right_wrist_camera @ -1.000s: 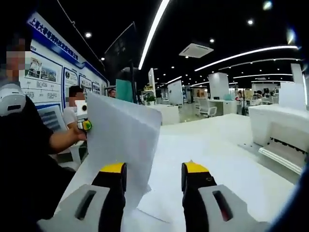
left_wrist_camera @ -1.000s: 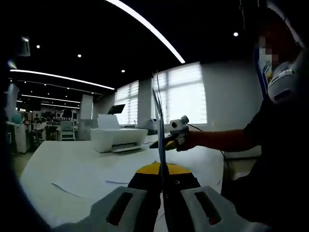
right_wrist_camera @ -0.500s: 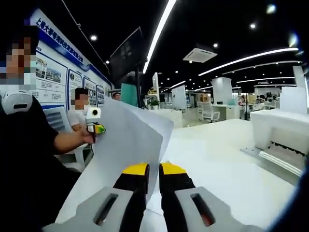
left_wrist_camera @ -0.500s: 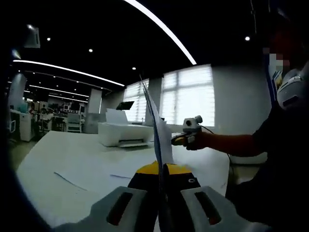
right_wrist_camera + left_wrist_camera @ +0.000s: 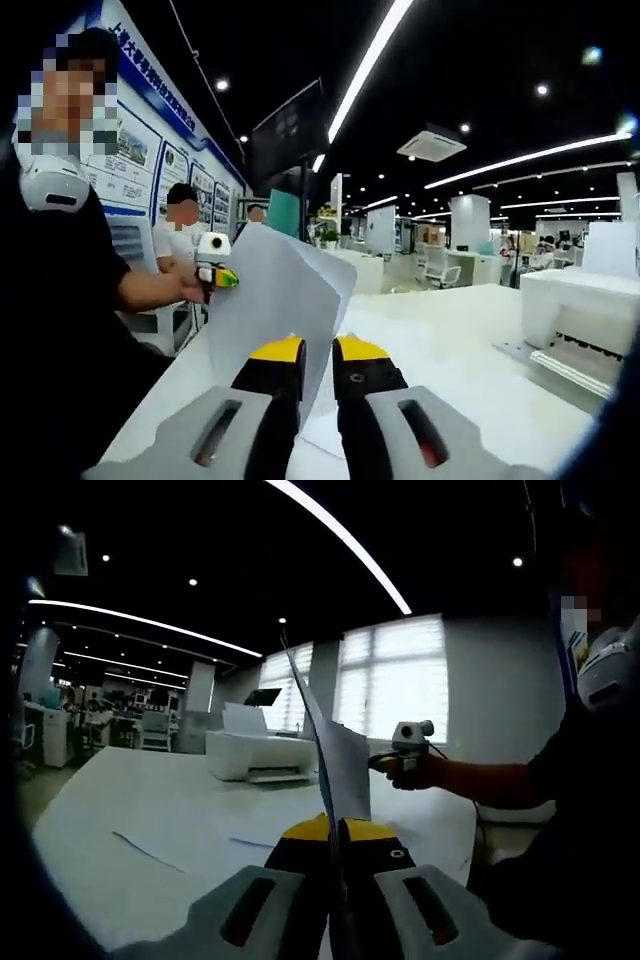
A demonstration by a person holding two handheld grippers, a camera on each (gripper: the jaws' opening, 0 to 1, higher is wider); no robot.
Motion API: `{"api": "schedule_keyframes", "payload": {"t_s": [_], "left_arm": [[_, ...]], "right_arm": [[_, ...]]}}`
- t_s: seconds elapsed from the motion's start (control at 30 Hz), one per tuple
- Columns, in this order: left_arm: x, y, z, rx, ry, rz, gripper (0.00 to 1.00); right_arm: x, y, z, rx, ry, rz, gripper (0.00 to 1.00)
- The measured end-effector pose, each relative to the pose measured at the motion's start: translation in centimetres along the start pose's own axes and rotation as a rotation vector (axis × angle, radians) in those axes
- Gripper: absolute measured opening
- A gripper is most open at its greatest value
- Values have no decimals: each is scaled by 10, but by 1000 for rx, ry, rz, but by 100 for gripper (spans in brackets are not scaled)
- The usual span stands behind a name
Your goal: Organize the stack of printing papers by aligning and flattening the scattered papers on the table
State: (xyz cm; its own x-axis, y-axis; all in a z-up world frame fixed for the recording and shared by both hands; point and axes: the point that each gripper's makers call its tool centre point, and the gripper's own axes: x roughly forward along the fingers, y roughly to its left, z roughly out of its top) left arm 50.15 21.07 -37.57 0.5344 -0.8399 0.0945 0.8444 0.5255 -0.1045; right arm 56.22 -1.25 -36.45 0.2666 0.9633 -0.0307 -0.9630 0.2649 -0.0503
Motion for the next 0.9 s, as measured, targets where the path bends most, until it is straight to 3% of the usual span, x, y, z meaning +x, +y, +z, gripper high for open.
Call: {"api": "schedule_keyframes", "payload": {"t_s": [0.17,0.27,0.3,0.37,0.57,0.73,0.83,0.9], "left_arm": [[3,-7,0,11,3,-24,6],[4,-7,0,13,1,-26,6],[5,-8,1,11,-1,-30,6],[6,-9,1,10,-3,-31,6],[5,-5,-1,-21,-14,-25,7],[4,0,-6,-46,-19,-3,7],[4,2,-8,-53,-22,6,7],[3,3,-7,-58,-30,7,7]], "right_arm": [[1,7,15,-43,-58,20,11],[7,8,9,-68,-23,16,9],[8,7,6,-66,-5,11,2],[9,4,5,-52,-3,-6,0],[5,10,20,126,-92,3,0],[7,15,14,272,-68,-3,0],[7,16,12,310,-58,-14,0],[3,2,8,363,-48,-26,0]]}}
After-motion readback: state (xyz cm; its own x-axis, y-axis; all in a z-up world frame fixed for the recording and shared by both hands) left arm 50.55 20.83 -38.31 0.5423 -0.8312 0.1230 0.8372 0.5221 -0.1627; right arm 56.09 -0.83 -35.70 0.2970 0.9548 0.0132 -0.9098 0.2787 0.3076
